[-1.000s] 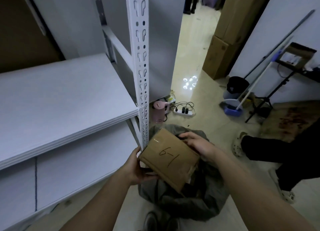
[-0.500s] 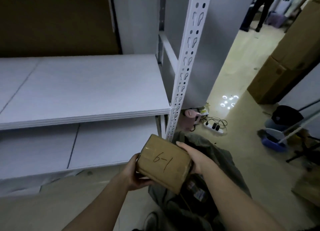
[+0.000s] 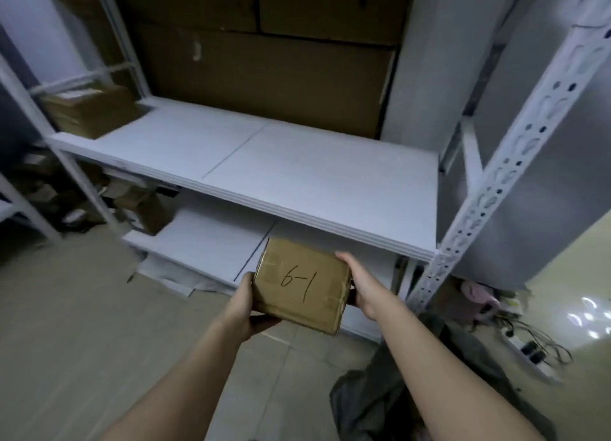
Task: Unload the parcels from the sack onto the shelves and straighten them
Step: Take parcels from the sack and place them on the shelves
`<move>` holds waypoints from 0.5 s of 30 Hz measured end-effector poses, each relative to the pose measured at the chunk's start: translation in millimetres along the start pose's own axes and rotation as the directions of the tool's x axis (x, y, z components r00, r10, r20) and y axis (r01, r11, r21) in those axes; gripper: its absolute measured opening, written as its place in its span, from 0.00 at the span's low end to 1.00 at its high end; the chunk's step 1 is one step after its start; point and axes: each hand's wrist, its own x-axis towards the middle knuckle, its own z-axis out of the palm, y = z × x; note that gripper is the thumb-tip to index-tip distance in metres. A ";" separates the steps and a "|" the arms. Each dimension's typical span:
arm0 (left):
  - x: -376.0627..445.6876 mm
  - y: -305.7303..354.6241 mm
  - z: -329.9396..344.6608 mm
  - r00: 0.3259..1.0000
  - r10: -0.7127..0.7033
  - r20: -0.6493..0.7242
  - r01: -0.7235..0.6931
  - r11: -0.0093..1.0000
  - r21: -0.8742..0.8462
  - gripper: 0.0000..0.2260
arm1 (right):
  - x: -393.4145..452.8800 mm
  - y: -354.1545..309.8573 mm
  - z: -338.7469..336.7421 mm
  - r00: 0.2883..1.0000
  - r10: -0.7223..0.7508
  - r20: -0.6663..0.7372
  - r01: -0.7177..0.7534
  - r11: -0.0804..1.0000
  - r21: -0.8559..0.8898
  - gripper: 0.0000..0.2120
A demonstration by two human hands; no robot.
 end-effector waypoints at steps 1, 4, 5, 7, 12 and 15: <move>-5.2 8.3 -9.0 0.999 0.033 -0.015 -0.034 0.999 -0.026 0.15 | 1.6 -8.9 15.2 0.999 -0.025 0.026 0.025 0.999 -0.024 0.23; -18.9 36.8 -37.3 0.990 0.116 -0.077 -0.122 0.989 -0.083 0.15 | 6.7 -35.4 62.2 0.988 -0.099 0.116 0.110 0.990 -0.089 0.23; -23.2 48.3 -49.0 0.985 0.143 -0.100 -0.153 0.983 -0.103 0.15 | 8.4 -45.1 80.2 0.982 -0.117 0.150 0.134 0.985 -0.105 0.23; -30.4 72.3 -71.6 0.972 0.188 -0.141 -0.209 0.966 -0.155 0.16 | 11.2 -65.2 114.8 0.970 -0.153 0.188 0.177 0.977 -0.116 0.27; -48.4 147.8 -121.9 0.925 0.328 -0.193 -0.366 0.906 -0.214 0.18 | 9.9 -127.7 199.2 0.910 -0.308 0.277 0.338 0.938 -0.070 0.31; -60.9 198.1 -144.6 0.880 0.419 -0.222 -0.468 0.844 -0.262 0.18 | 4.5 -170.5 245.0 0.859 -0.401 0.319 0.427 0.904 -0.013 0.28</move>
